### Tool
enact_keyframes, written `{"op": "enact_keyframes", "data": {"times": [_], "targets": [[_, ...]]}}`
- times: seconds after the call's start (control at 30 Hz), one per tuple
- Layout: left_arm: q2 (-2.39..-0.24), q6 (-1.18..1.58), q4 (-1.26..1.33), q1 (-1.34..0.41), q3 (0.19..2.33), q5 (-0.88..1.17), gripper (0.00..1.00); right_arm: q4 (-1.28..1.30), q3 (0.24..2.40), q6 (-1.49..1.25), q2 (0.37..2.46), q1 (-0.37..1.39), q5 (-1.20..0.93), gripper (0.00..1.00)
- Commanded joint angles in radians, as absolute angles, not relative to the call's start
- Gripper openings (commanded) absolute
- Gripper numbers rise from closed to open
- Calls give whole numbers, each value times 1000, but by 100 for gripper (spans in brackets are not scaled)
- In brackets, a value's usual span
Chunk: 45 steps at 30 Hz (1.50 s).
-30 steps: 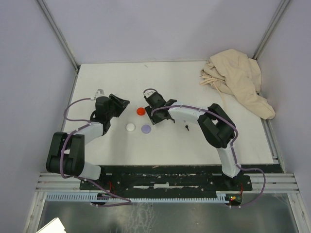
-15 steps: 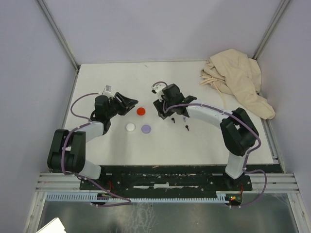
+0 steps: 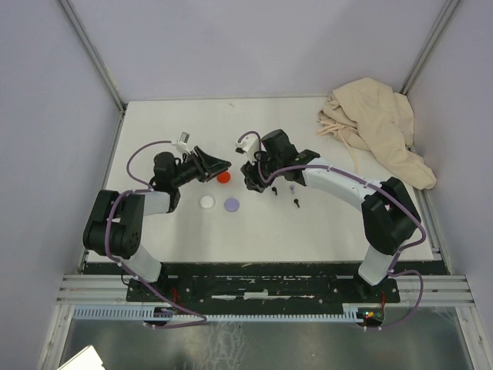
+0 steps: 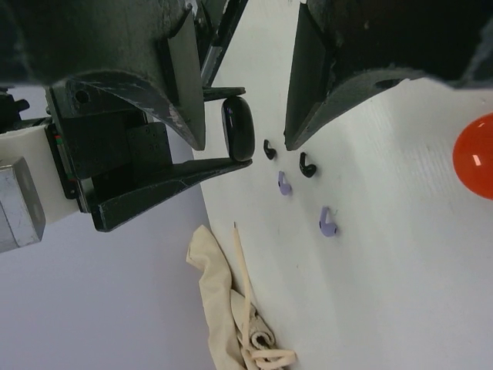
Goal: Insert the wireless bluetooth earbuds into the charging case
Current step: Pick up the charging case at the center of the board, then open the charging case.
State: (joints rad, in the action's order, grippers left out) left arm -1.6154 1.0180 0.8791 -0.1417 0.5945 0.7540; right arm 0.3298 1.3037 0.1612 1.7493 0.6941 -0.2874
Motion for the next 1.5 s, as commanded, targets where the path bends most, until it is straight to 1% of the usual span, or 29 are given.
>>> {"op": "enact_keyframes", "data": {"times": [0.0, 0.57, 1.07, 1.13, 1.33, 1.47], "targets": [[-1630, 1003, 913, -181, 639, 828, 52, 331, 1346, 188, 1742, 696, -342, 33], [-1693, 934, 806, -282, 688, 852, 50, 342, 1381, 201, 1766, 697, -319, 31], [-1713, 928, 802, -308, 709, 856, 44, 338, 1388, 205, 1775, 696, -331, 30], [-1714, 929, 803, -309, 710, 853, 42, 338, 1388, 205, 1776, 696, -333, 30], [-1716, 929, 802, -314, 714, 853, 29, 335, 1387, 204, 1778, 696, -334, 30], [-1721, 928, 803, -320, 716, 854, 24, 335, 1387, 204, 1778, 696, -339, 29]]}}
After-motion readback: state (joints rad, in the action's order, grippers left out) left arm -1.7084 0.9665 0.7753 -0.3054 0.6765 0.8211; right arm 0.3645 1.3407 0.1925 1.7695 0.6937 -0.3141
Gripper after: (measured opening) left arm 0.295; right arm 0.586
